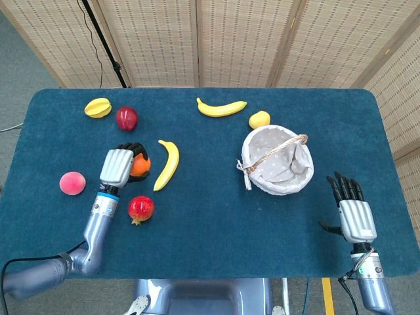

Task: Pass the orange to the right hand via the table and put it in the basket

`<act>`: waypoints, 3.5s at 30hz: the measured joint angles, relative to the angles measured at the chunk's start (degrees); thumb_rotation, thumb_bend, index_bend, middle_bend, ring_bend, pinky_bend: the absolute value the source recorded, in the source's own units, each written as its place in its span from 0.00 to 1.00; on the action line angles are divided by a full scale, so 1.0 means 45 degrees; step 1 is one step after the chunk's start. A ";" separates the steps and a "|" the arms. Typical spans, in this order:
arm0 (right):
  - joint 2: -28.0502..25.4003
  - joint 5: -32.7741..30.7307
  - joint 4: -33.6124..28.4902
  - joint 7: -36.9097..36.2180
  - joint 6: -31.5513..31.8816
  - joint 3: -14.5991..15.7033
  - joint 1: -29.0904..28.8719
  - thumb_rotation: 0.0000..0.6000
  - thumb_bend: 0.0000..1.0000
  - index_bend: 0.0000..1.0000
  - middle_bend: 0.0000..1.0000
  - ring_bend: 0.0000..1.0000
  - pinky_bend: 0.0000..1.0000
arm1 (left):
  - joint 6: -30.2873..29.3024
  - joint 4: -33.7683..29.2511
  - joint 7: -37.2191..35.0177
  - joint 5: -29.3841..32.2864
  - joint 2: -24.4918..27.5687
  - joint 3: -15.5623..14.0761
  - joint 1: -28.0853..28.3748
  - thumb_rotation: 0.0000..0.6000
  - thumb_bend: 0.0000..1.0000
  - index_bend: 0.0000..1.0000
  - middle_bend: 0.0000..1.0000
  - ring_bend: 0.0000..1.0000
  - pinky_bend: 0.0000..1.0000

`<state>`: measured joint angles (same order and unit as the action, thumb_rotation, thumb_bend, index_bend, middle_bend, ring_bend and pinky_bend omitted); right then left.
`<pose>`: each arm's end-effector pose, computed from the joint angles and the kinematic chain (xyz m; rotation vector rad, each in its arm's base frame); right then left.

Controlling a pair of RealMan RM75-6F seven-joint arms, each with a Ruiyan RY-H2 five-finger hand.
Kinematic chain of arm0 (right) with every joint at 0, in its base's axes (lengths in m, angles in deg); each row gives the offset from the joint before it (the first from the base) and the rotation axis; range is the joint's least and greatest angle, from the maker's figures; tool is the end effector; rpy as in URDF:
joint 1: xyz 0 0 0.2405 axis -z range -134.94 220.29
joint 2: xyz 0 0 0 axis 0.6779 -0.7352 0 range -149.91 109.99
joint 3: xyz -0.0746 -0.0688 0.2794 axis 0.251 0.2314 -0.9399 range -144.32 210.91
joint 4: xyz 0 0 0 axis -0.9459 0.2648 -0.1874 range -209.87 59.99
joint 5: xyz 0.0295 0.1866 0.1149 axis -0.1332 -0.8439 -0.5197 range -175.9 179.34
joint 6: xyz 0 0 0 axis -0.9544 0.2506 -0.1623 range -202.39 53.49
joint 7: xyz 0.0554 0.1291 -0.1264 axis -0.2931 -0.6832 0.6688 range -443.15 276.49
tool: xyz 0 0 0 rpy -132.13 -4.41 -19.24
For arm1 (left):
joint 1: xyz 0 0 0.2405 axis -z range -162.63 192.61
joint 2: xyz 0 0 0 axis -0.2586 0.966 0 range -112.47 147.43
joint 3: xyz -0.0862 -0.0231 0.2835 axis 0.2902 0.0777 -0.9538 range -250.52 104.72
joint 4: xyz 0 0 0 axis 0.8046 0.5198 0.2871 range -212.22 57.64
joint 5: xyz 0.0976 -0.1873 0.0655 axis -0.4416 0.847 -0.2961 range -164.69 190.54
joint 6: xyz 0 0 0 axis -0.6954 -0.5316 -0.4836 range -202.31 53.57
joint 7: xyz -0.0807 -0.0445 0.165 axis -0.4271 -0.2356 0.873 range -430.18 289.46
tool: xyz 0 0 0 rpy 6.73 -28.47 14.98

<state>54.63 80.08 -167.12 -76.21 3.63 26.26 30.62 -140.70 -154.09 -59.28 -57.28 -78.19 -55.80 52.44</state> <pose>-0.3235 -0.2857 0.0981 1.3810 -0.9896 0.9506 -0.1725 0.4303 -0.0158 -1.5426 -0.9539 -1.1977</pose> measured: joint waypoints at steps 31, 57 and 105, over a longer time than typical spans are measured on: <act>-0.0717 -0.0761 -0.0059 -0.0843 0.0852 -0.0609 0.0650 1.00 0.03 0.01 0.00 0.00 0.00 | 0.1478 -0.5372 0.3648 0.2003 -0.0918 -0.1753 0.1451 1.00 0.34 0.67 0.56 0.45 0.53; -0.0829 -0.0732 -0.0070 -0.1102 0.0936 -0.0712 0.0770 1.00 0.03 0.01 0.00 0.00 0.00 | 0.2718 -0.0993 0.0542 -0.0046 -0.2873 -0.1843 0.1883 1.00 0.25 0.23 0.12 0.09 0.19; -0.0975 0.1186 -0.1907 0.0740 0.0623 0.0468 0.0445 1.00 0.03 0.09 0.00 0.00 0.00 | -0.5333 -0.7380 0.2025 -0.2107 0.6080 -0.4886 -0.4835 1.00 0.24 0.10 0.05 0.04 0.18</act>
<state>50.24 85.42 -175.70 -72.88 6.43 28.37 32.62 -164.69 -187.30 -50.17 -66.76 -50.83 -77.78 30.69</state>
